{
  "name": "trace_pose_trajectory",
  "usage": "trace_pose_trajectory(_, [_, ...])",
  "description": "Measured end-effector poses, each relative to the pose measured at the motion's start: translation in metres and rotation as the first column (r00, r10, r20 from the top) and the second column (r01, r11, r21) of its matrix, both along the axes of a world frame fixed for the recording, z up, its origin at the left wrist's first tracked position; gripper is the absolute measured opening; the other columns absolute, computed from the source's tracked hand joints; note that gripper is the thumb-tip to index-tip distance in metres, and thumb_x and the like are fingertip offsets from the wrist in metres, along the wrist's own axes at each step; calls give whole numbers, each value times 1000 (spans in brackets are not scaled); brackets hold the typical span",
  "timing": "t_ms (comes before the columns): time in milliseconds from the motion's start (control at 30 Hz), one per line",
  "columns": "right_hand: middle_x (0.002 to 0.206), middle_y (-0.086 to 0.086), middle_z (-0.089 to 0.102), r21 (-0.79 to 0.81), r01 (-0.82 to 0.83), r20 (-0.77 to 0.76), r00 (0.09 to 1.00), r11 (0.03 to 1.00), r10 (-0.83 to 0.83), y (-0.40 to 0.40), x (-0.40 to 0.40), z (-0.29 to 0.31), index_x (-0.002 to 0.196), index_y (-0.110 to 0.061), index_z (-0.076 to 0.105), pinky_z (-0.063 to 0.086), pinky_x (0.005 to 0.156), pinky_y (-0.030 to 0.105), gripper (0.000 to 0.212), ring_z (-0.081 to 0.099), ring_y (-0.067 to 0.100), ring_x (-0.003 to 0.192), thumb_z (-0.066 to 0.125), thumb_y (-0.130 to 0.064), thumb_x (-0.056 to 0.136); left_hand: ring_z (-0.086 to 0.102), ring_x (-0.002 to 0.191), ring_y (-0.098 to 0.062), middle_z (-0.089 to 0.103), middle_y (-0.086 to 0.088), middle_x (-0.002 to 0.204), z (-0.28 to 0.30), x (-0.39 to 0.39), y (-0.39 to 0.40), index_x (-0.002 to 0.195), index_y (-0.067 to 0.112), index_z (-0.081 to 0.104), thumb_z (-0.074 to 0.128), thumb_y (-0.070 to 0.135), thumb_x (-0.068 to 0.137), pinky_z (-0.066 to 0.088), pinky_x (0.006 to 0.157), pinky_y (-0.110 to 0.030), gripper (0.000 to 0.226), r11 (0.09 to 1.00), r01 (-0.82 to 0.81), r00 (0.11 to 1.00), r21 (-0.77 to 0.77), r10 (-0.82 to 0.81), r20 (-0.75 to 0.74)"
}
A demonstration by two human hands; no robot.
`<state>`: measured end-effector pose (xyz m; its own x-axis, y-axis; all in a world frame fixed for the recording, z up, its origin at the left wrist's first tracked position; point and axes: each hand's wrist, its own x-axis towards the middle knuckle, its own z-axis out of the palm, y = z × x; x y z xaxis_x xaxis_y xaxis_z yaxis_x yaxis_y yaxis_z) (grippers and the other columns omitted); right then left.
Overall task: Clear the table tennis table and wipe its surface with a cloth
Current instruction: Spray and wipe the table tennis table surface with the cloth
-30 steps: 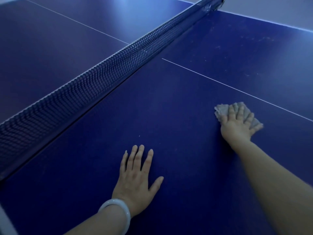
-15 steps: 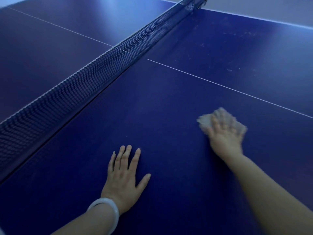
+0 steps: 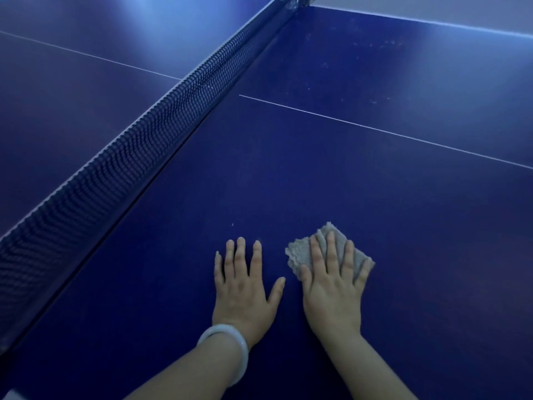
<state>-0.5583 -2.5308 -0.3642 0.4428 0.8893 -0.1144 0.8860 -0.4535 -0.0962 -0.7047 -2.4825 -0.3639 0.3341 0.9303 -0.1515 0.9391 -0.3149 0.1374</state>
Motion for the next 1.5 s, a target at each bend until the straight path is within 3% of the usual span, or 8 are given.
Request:
trace_pose_trajectory(233, [162, -9, -13, 17, 11, 8, 1000, 1000, -11, -3, -2, -2, 155, -34, 0, -6, 119, 56, 62, -18, 19, 149, -4, -53, 96, -34, 138, -1, -12, 5, 161, 7, -40, 12, 155, 29, 4, 20, 63, 93, -22, 114, -29, 72, 990, 125, 947, -62, -101, 304])
trace_pose_trajectory(433, [162, -13, -12, 59, 26, -37, 999, 998, -24, -2, -3, 1, 155, -38, 0, -13, 119, 50, 61, -24, 12, 147, -2, -55, 96, -25, 146, -23, -18, -7, 160, 3, -140, 36, 155, 24, -10, -7, 79, 76, -11, 121, -45, 95, 998, 54, 998, 31, -53, -25])
trace_pose_trajectory(633, [160, -17, -17, 47, 39, -95, 995, 998, -34, -1, 3, 0, 153, -39, -2, -20, 117, 46, 53, -24, 12, 147, -3, -49, 101, -21, 147, -29, -17, -14, 161, -9, -156, 44, 153, 24, -14, -15, 79, 78, -7, 121, -49, 93, 999, 22, 996, 38, -18, -90])
trace_pose_trajectory(867, [163, -2, -14, -56, 587, -122, 799, 807, -589, -54, 3, 9, 156, -31, 2, -5, 114, 64, 57, -9, 34, 149, 11, -43, 101, -9, 150, -30, -3, -16, 162, -12, -155, 44, 155, 23, -1, -3, 76, 84, -3, 121, -50, 88, 998, 11, 998, 62, -8, -55])
trace_pose_trajectory(967, [161, 2, -23, -27, 479, -51, 876, 877, -480, -43, -62, 3, 155, -28, -9, -4, 113, 67, 58, -11, 37, 148, 8, -41, 101, -7, 150, -31, 0, -17, 162, -11, -155, 44, 156, 22, 4, 2, 75, 86, -2, 121, -50, 88, 998, 18, 999, 61, -16, -37])
trace_pose_trajectory(1167, [160, -6, -23, 48, -204, -19, 978, 978, 205, 28, -88, -9, 154, -33, -8, -11, 116, 60, 58, -22, 28, 148, 11, -47, 102, -18, 148, -28, -10, -14, 162, -10, -156, 44, 155, 25, -5, -5, 77, 83, -5, 121, -49, 89, 999, 11, 999, 37, -9, -40])
trace_pose_trajectory(1367, [161, -5, -24, -29, 414, -111, 903, 910, -415, 15, 8, -2, 156, -31, -6, 0, 112, 69, 58, -13, 33, 149, 12, -42, 102, -25, 146, -27, -19, -13, 160, -9, -155, 43, 153, 25, -14, -4, 77, 83, -8, 120, -50, 88, 1000, 3, 1000, 21, -3, -25])
trace_pose_trajectory(1500, [158, -2, -31, 6, 181, -39, 983, 983, -181, 31, -61, -2, 154, -30, -14, -7, 113, 68, 61, -16, 35, 148, 15, -42, 102, -29, 144, -27, -23, -12, 159, -8, -155, 42, 152, 25, -16, -4, 77, 83, -10, 120, -51, 87, 1000, 8, 1000, 19, -8, -14])
